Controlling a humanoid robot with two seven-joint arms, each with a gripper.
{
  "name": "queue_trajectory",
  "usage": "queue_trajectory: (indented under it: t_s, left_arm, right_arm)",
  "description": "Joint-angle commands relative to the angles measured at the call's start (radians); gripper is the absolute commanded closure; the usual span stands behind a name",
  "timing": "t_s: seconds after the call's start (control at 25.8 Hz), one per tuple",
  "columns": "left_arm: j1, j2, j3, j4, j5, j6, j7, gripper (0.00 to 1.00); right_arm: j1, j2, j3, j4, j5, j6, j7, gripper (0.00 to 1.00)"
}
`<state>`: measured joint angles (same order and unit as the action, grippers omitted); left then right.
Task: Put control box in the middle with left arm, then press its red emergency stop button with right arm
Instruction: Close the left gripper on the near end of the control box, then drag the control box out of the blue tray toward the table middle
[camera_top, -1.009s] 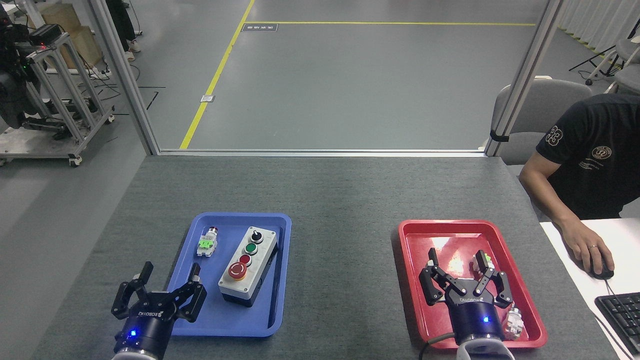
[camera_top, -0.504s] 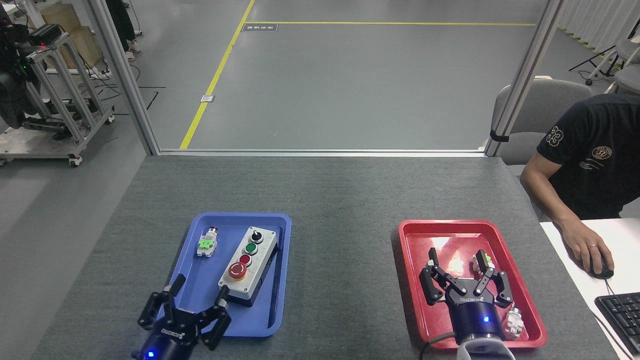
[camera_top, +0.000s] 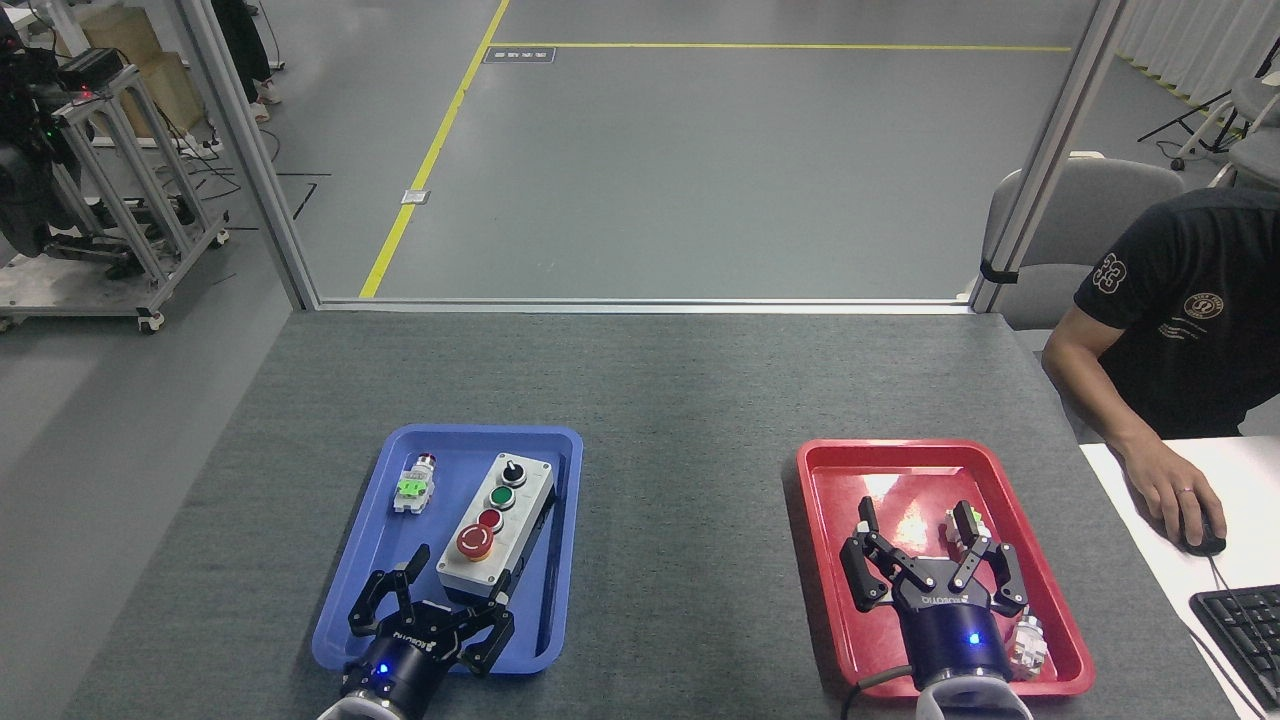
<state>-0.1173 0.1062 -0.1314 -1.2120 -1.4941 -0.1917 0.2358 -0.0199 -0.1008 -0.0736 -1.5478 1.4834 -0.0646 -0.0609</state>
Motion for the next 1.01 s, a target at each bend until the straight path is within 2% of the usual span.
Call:
queue_trajectory:
  t_s: [0.0,0.12,0.31,0.58,0.78,0.97]
  left_arm:
    - [-0.059,0.000,-0.002,0.104,-0.001,0.006,0.000,0.01]
    - [-0.081,-0.002,-0.002,0.152,0.000,0.008,0.002,0.01]
    - [-0.084,-0.002,-0.004,0.157,0.000,0.006,0.002,0.01]
    - [-0.085,-0.043,-0.053,0.178,0.000,0.006,-0.006,0.01]
    - [-0.133,-0.085,-0.068,0.278,0.000,0.009,-0.041,0.01]
    - [-0.219,-0.094,-0.068,0.376,0.008,0.048,-0.043,0.01]
  right_arm:
    - [0.000,0.001,0.000,0.000,0.000,0.000,0.001,0.00]
    - [0.000,0.001,0.000,0.000,0.000,0.000,0.001,0.00]
    - [0.000,0.001,0.000,0.000,0.000,0.000,0.001,0.00]
    - [0.000,0.004,0.000,0.000,0.000,0.000,0.001,0.00]
    - [-0.002,0.007,0.000,0.000,0.000,0.000,0.001,0.00]
    - [-0.002,0.012,0.000,0.000,0.000,0.000,0.001,0.00]
